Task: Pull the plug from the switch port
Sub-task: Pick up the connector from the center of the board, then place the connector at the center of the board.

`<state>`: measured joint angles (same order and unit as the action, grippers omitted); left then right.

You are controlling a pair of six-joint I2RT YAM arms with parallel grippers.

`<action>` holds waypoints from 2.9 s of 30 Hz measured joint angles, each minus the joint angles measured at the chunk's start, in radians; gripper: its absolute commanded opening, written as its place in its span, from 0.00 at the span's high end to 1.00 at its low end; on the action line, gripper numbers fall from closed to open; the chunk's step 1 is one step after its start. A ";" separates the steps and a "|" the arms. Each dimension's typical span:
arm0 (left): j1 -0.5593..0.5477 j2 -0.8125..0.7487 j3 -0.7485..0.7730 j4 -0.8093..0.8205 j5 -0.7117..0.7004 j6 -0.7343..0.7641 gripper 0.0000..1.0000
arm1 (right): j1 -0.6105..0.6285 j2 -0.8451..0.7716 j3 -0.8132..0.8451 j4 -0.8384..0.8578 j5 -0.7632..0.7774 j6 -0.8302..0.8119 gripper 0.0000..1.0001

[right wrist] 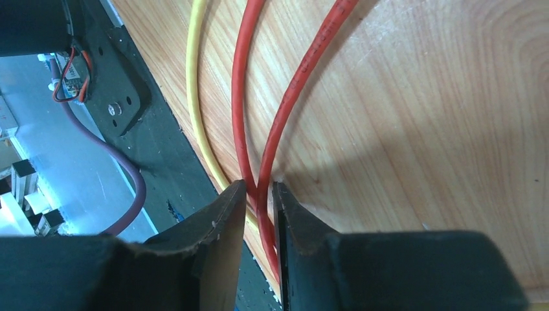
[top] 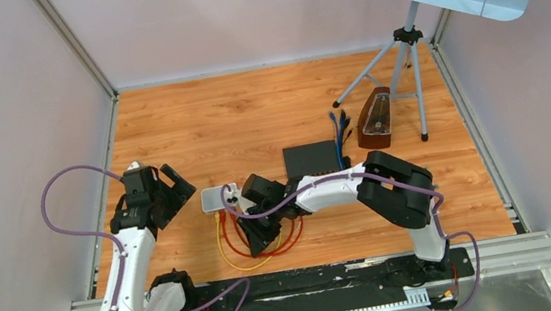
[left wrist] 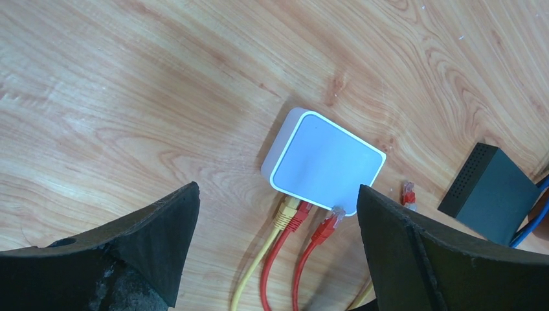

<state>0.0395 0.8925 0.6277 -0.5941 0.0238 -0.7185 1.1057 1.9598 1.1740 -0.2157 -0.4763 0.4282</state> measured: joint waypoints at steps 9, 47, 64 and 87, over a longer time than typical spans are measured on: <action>0.000 0.001 0.000 -0.006 -0.004 0.000 0.02 | 0.002 -0.021 0.000 -0.018 0.045 0.001 1.00; 0.016 0.018 0.000 0.003 0.018 0.001 0.00 | -0.114 -0.229 0.308 -0.161 0.313 -0.193 1.00; 0.022 -0.004 0.000 0.010 0.050 0.014 0.00 | -0.368 0.419 0.806 -0.219 0.080 -0.158 0.92; 0.027 0.282 -0.011 0.143 0.179 0.074 0.22 | -0.329 -0.017 0.038 0.241 -0.073 0.351 0.64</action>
<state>0.0662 1.1748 0.6170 -0.4511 0.2031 -0.6445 0.7769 1.9427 1.2118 0.0257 -0.5491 0.7788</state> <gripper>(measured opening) 0.810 0.354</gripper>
